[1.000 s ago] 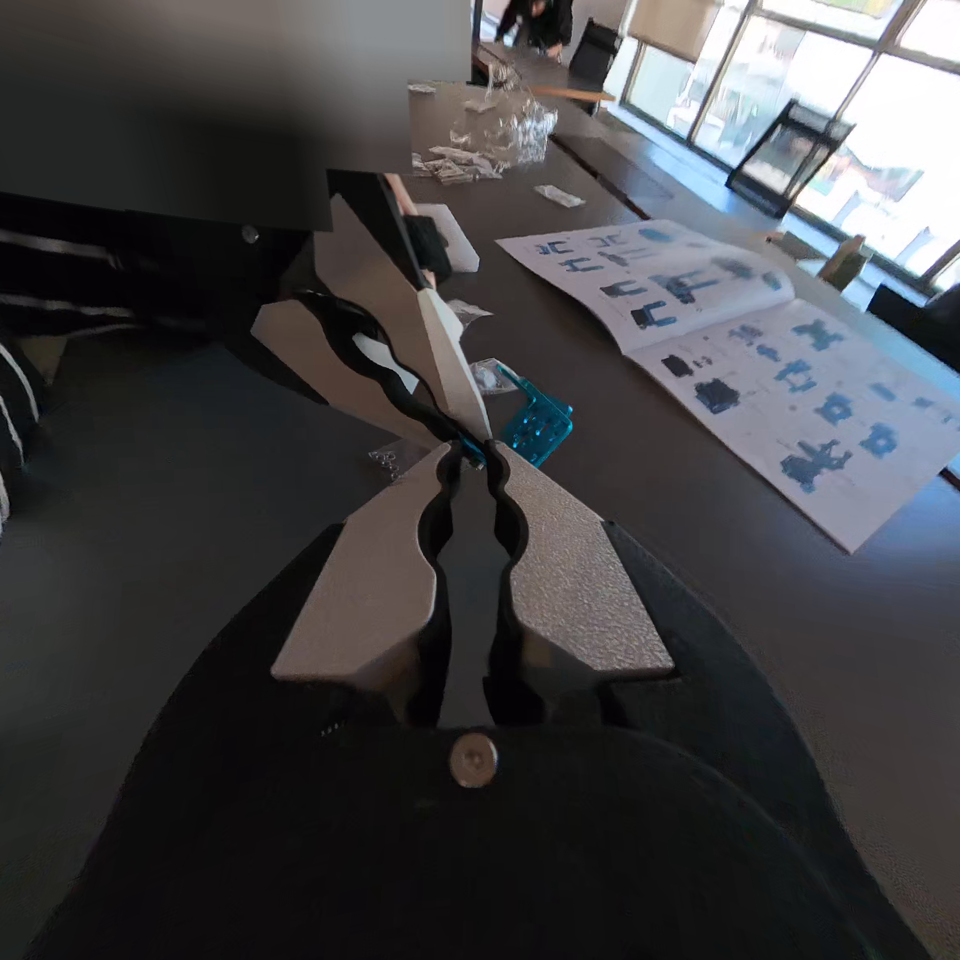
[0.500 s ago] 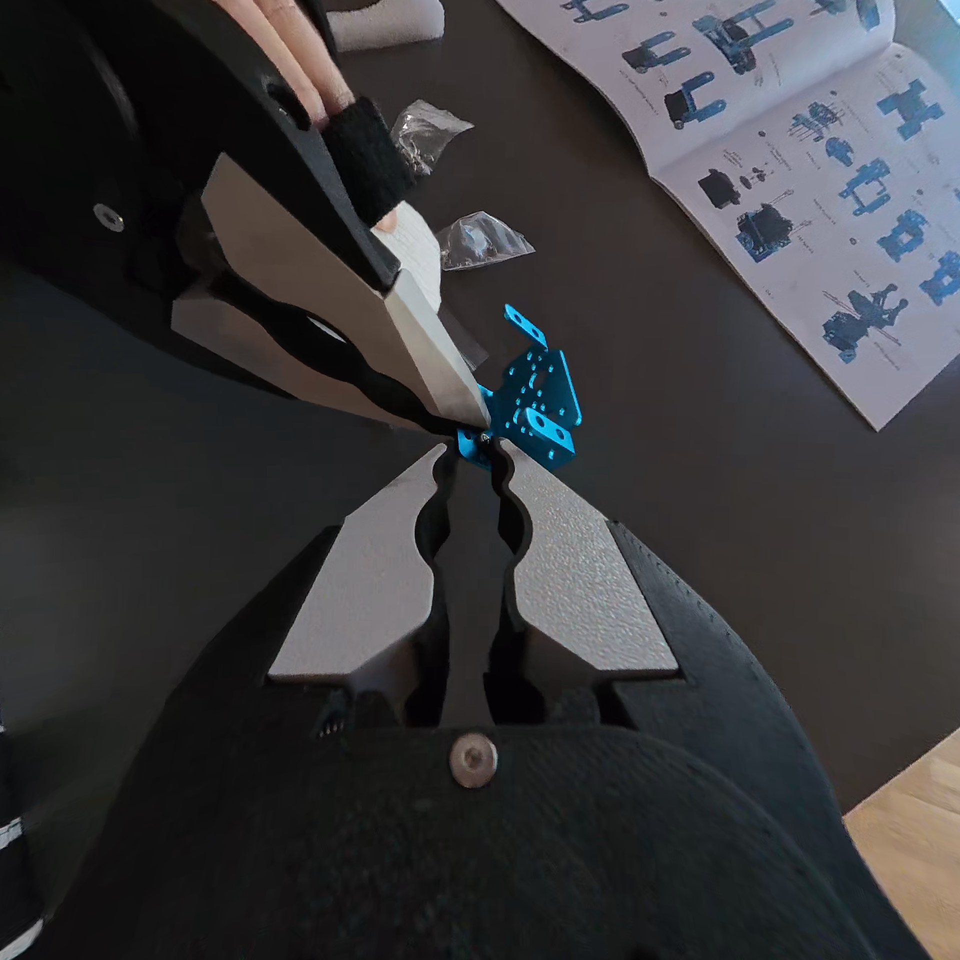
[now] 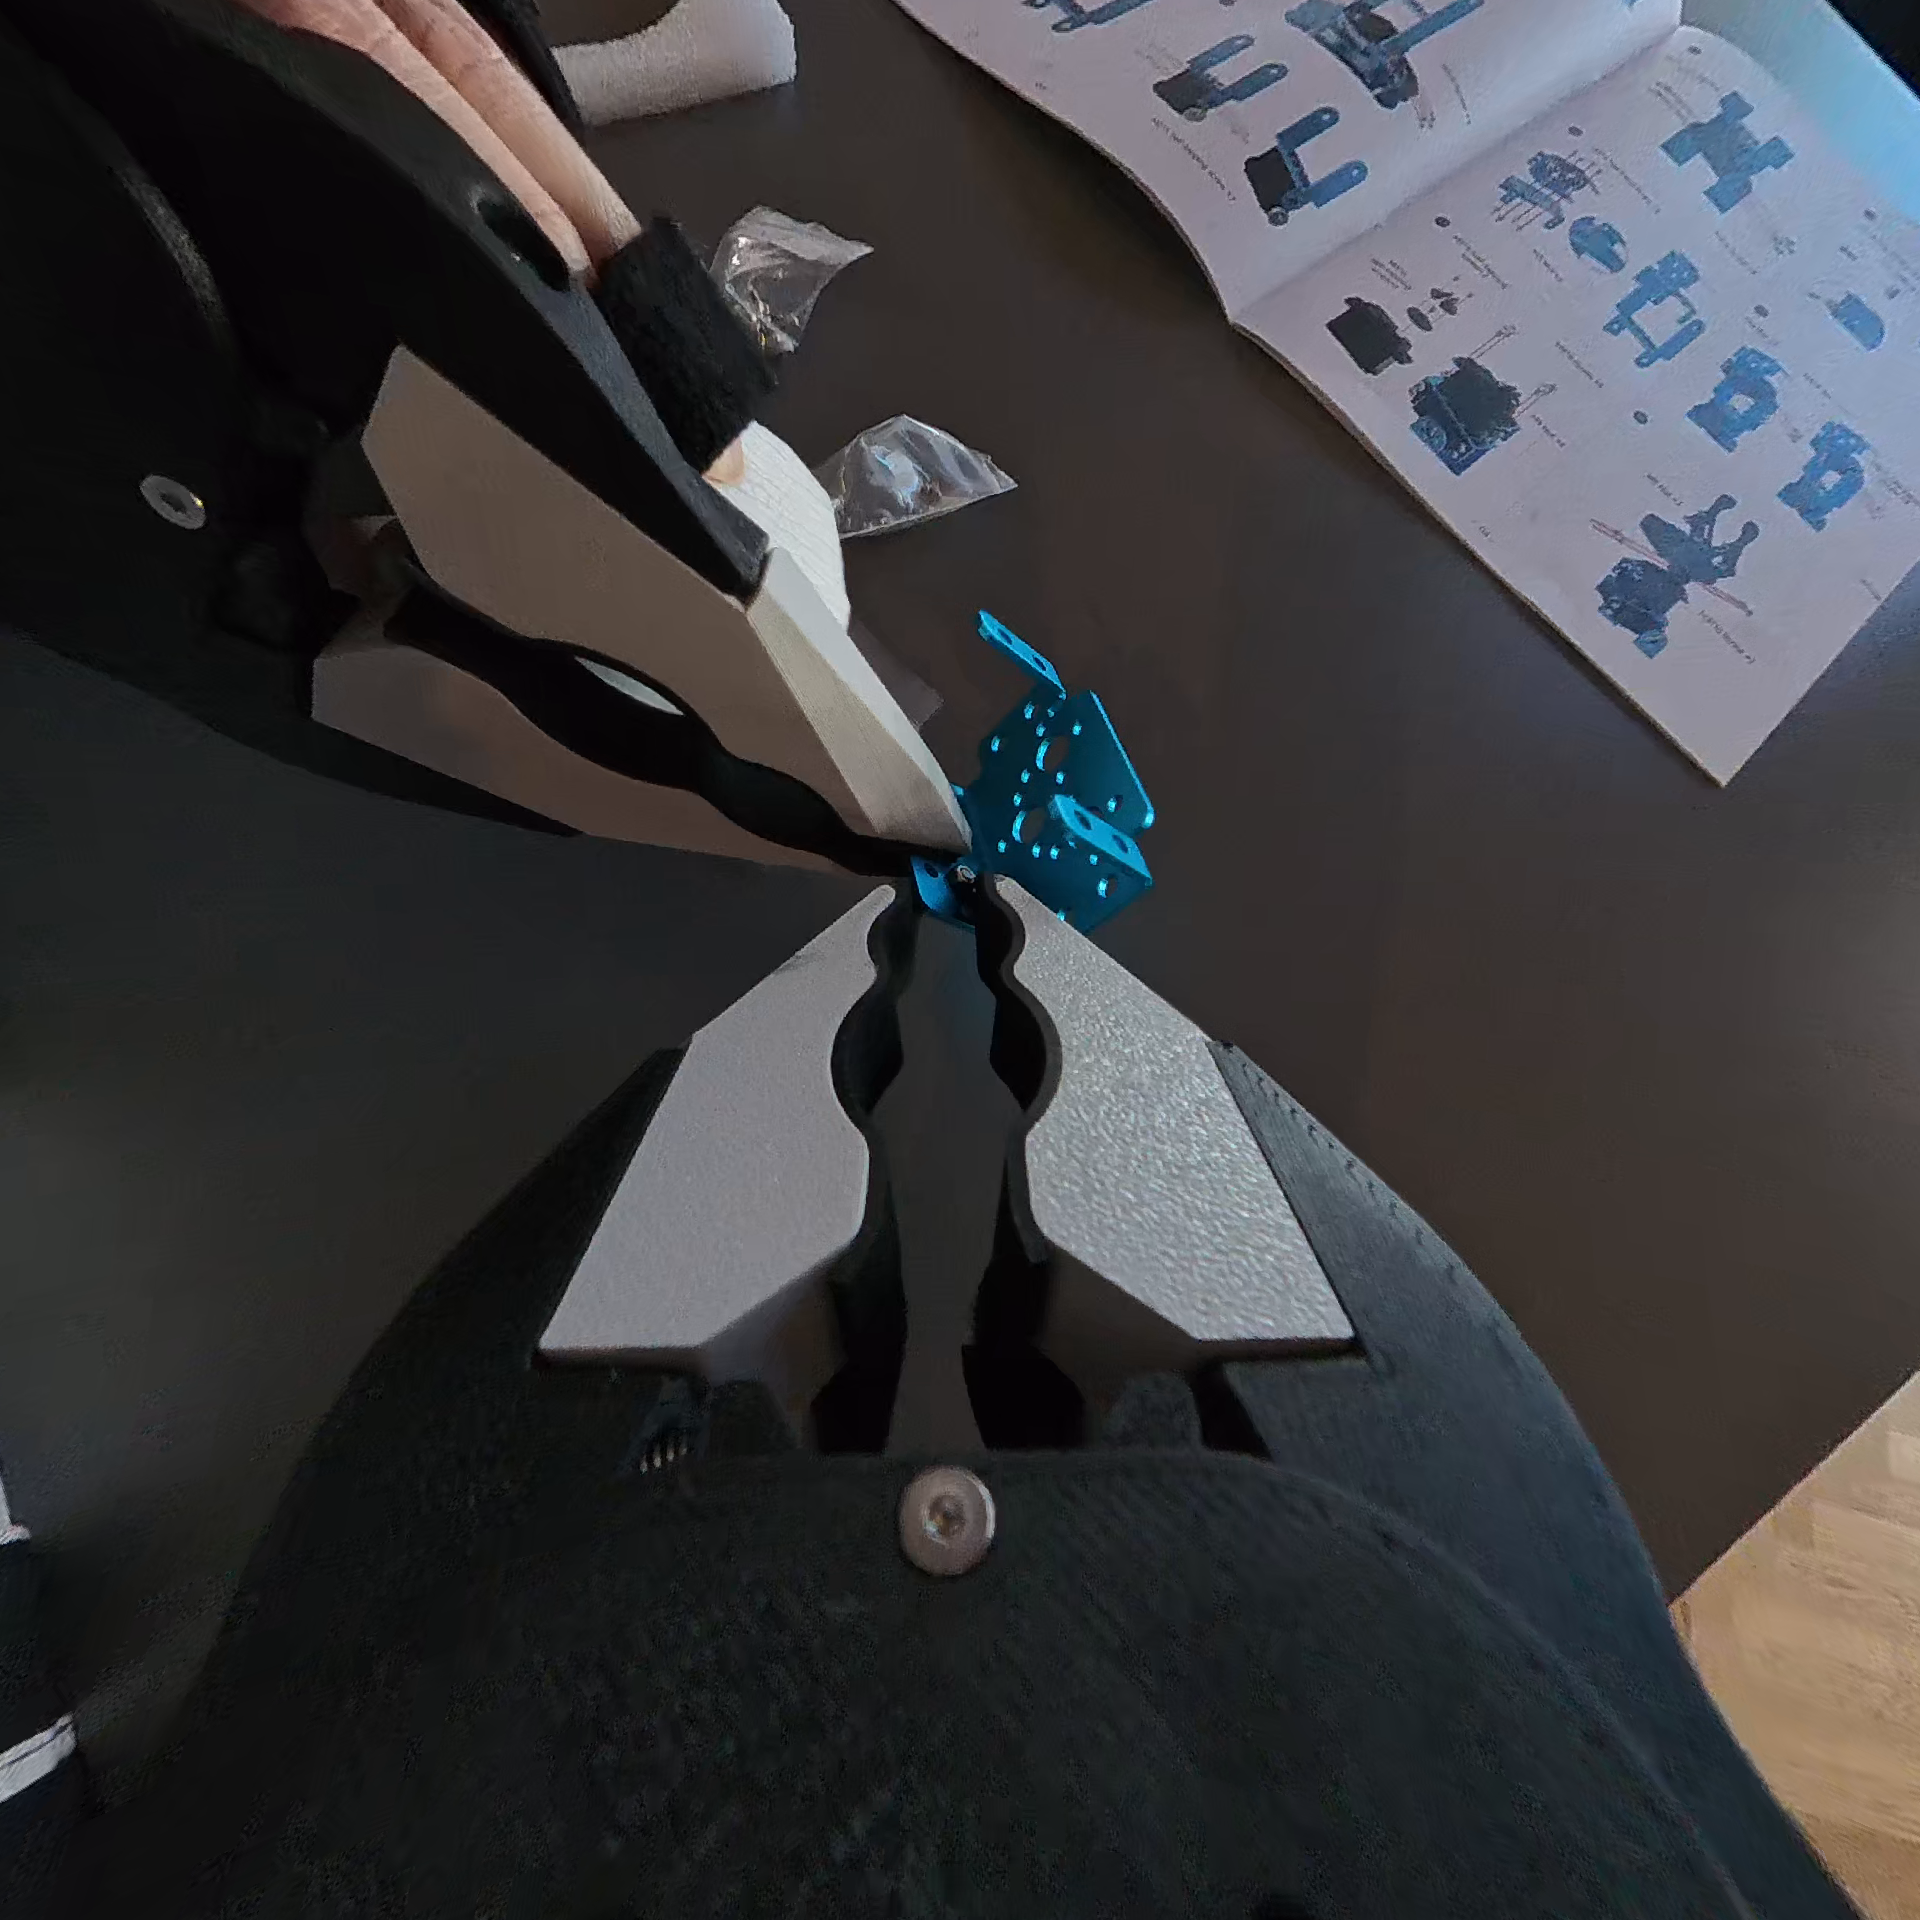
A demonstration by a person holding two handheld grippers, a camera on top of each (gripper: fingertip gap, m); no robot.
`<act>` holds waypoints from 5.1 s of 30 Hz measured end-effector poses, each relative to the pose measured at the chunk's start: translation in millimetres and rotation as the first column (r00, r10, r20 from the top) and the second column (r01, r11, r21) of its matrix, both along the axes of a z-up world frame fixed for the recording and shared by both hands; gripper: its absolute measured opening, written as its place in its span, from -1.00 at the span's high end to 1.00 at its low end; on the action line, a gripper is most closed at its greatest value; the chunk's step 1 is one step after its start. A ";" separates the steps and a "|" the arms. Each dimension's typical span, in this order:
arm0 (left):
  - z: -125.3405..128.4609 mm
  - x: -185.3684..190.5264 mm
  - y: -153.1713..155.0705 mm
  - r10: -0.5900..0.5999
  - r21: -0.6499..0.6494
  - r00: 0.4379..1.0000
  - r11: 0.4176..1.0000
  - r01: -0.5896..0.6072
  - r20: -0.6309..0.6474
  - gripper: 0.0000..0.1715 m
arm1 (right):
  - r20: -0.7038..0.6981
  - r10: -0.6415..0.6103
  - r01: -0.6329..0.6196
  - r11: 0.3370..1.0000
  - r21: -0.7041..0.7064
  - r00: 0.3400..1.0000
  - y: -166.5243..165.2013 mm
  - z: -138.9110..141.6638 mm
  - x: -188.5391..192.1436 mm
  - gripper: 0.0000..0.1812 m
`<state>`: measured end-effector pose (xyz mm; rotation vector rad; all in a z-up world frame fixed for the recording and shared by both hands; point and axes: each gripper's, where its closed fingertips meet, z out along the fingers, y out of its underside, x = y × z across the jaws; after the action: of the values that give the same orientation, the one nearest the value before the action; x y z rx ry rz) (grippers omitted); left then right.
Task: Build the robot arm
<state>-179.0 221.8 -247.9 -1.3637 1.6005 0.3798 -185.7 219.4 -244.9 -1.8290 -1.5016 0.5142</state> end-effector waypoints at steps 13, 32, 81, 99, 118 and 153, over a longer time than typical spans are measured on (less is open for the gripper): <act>-35.2 5.9 -6.0 -0.045 -0.047 0.990 0.998 0.039 -0.136 1.00 | -0.049 -0.064 0.049 0.964 -0.262 0.997 -9.2 -36.2 6.9 0.84; -37.7 9.3 -6.3 -0.033 -0.043 0.991 0.999 0.028 -0.128 1.00 | -0.179 -0.216 0.116 0.886 -0.449 0.960 -7.3 -35.6 11.9 0.84; -38.0 11.9 -6.8 -0.010 -0.034 0.992 0.999 0.005 -0.123 1.00 | -0.209 -0.213 0.101 0.890 -0.444 0.954 -4.3 -33.3 15.8 0.85; -37.7 13.4 -6.7 -0.016 -0.035 0.993 0.999 0.012 -0.119 0.99 | -0.203 -0.244 0.135 0.889 -0.437 0.948 -1.2 -34.3 17.7 0.76; -37.5 18.0 -8.8 -0.033 -0.035 0.993 0.999 0.029 -0.111 1.00 | -0.185 -0.242 0.139 0.885 -0.444 0.953 -11.6 -30.1 17.6 1.00; -37.2 17.9 -11.4 -0.045 -0.048 0.994 0.998 0.040 -0.104 1.00 | -0.181 -0.185 0.112 0.929 -0.353 0.966 -5.4 -33.7 21.6 0.75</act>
<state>-161.1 210.4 -285.1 -1.3615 1.7313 0.3971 -164.1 213.9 -278.7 -2.0560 -1.1717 0.9095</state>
